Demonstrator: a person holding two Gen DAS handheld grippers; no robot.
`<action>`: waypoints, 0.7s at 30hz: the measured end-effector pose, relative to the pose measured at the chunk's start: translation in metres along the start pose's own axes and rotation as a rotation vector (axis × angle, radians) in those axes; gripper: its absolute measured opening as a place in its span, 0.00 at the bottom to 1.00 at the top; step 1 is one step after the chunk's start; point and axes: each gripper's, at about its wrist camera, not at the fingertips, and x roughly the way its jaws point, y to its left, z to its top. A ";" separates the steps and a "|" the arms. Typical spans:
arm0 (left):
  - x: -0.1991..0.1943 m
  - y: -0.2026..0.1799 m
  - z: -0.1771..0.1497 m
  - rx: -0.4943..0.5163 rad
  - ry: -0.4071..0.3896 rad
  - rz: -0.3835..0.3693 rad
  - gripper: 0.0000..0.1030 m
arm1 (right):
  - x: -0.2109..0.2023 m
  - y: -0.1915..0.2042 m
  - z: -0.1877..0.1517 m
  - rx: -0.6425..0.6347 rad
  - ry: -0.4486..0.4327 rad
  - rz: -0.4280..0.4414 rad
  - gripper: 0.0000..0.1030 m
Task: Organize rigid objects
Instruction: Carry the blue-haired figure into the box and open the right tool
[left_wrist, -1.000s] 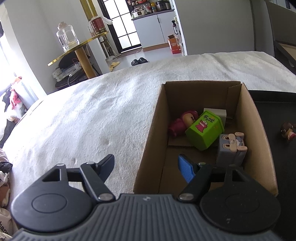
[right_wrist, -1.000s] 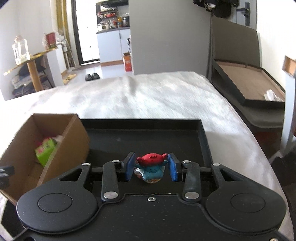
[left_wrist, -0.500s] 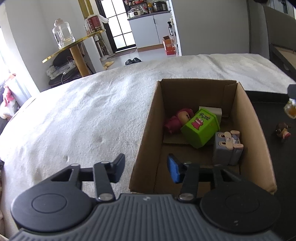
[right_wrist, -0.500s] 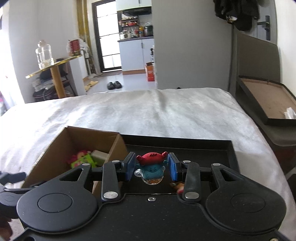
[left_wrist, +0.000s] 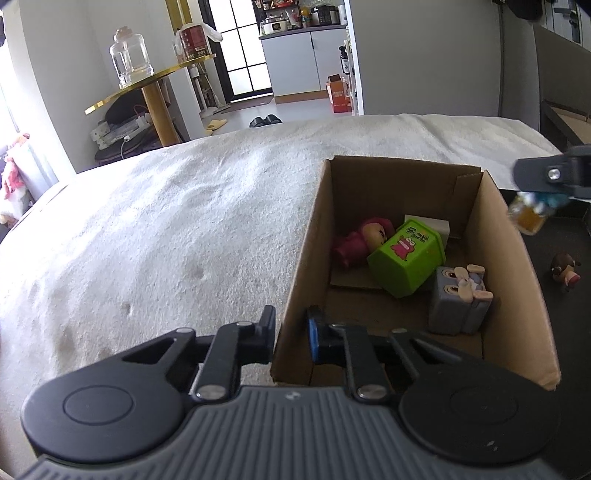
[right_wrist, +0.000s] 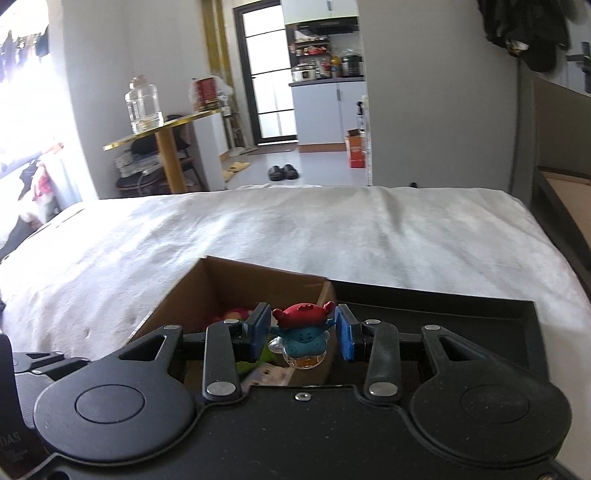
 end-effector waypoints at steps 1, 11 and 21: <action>0.000 0.001 0.000 -0.001 -0.001 -0.004 0.16 | 0.002 0.003 0.000 -0.007 0.001 0.006 0.37; 0.000 0.006 -0.001 -0.015 -0.010 -0.033 0.15 | 0.021 0.029 -0.004 -0.090 0.026 0.031 0.37; 0.000 0.006 0.001 -0.018 -0.008 -0.032 0.14 | 0.025 0.028 -0.014 -0.122 0.059 -0.042 0.43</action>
